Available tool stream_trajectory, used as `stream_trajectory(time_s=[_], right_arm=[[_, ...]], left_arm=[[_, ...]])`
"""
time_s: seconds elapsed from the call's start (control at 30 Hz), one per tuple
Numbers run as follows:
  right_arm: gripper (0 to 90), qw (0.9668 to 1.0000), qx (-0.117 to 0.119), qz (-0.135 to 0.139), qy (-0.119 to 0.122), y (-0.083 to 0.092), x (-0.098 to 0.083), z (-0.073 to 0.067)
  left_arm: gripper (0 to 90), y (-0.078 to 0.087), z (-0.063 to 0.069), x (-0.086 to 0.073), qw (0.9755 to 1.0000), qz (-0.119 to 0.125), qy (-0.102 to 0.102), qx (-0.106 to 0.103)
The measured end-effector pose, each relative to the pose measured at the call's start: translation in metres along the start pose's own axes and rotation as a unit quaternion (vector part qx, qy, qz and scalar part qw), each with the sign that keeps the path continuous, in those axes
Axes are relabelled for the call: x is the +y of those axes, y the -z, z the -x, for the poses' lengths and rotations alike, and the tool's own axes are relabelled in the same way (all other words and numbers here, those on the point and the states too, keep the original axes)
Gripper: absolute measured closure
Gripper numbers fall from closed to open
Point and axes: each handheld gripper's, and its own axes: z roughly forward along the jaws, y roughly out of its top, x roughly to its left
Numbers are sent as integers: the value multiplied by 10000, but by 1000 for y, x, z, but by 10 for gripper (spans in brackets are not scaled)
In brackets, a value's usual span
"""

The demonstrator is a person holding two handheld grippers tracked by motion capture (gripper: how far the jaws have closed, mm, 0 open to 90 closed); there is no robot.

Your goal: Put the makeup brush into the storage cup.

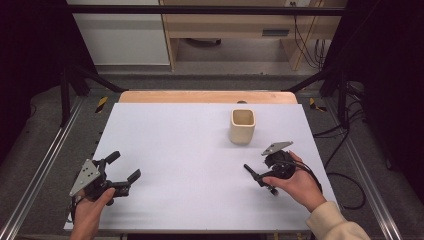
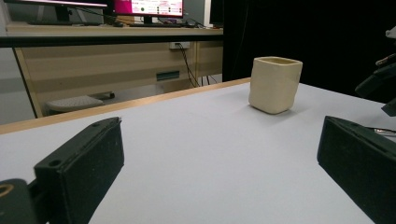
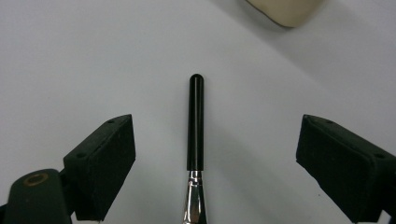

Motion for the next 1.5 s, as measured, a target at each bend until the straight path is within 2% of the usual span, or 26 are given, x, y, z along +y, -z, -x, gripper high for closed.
stream_trajectory(time_s=[0.07, 0.1, 0.2, 0.27, 0.33, 0.4, 0.53, 0.57, 0.6, 0.63, 0.67, 0.7, 0.83, 0.9, 1.0, 1.1, 1.13, 1.4, 1.5], right_arm=[[125, 10000, 12, -39, -64, -2, 0, -1], [125, 10000, 18, -43, -6, -3, -1, 0], [133, 10000, 16, -81, -36, -6, -2, -1], [146, 9998, 42, -112, -158, -8, -3, -2], [161, 9997, 35, -149, -171, -10, -5, -2], [184, 9998, 40, -164, -38, -11, -7, -1], [208, 9994, 96, -285, -165, -14, -10, -3], [210, 9995, 92, -295, -104, -15, -11, -2], [212, 9991, 102, -348, -202, -15, -11, -3], [213, 9993, 95, -351, -107, -16, -12, -2], [214, 9990, 104, -389, -190, -16, -12, -3], [219, 9991, 83, -399, -117, -17, -13, -2], [233, 9985, 100, -477, -262, -18, -14, -3], [253, 9984, 107, -533, -138, -20, -15, -1], [322, 9983, 140, -561, -101, -20, -16, -1], [364, 9976, 146, -649, -165, -20, -16, -1], [381, 9978, 149, -637, -90, -21, -16, 0], [438, 9975, 211, -659, -157, -20, -15, -1], [490, 9972, 208, -698, -140, -19, -16, 0]], left_arm=[[1, 0, 0, 0, 10000, 7, 7, -1], [1, 0, 0, 0, 10000, 6, 3, -2], [1, 0, 1, 0, 10000, -1, -5, -12], [1, 0, 1, 0, 10000, -5, -5, -15], [1, 0, 1, 0, 10000, -8, -6, -20], [1, -1, 1, 0, 10000, -13, -5, -26], [1, -1, 1, 0, 10000, -25, -7, -40], [1, -1, 2, 0, 10000, -28, -9, -42], [1, -2, 2, 0, 10000, -34, -10, -47], [1, -2, 2, -1, 10000, -42, -14, -53], [1, -2, 2, -1, 10000, -47, -15, -57], [1, -2, 2, -1, 10000, -49, -18, -61], [1, -2, 2, -1, 10000, -55, -29, -74], [1, -2, 2, -1, 9999, -66, -29, -77], [1, -2, 2, -1, 9999, -66, -33, -75], [1, -2, 2, 0, 9999, -61, -32, -76], [1, -2, 2, 0, 9999, -51, -27, -85], [1, -2, 3, 0, 9999, -86, -57, -104], [1, -2, 3, 0, 9999, -68, -42, -103]])
